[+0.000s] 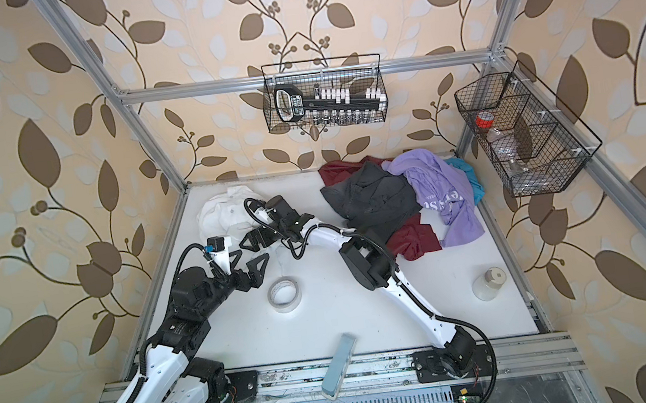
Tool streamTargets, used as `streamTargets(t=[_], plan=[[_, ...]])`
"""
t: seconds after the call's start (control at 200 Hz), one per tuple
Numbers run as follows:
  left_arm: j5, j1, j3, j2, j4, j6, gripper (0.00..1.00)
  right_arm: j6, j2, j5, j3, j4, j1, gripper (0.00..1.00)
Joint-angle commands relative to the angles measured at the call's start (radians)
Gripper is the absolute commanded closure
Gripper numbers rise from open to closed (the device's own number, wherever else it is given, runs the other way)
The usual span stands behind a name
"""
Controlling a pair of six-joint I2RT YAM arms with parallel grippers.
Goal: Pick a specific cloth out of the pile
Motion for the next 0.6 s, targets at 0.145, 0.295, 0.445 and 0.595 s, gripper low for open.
streamTargets(t=[0.145,0.295,0.445,0.595], plan=[[-0.014,-0.011,-0.001,-0.024,0.029,0.026,0.01,-0.087,-0.214,0.244,0.031,-0.272,-0.012,0.01],[-0.022,-0.012,-0.001,-0.024,0.027,0.025,0.01,-0.088,-0.367,0.342,-0.128,-0.38,-0.059,0.0],[-0.125,-0.012,0.014,0.0,0.036,0.04,0.01,-0.115,-0.662,0.421,-0.458,-0.363,-0.156,0.0],[-0.394,-0.012,0.034,0.075,0.018,0.036,0.01,-0.137,-0.986,0.533,-0.777,-0.318,-0.289,0.0]])
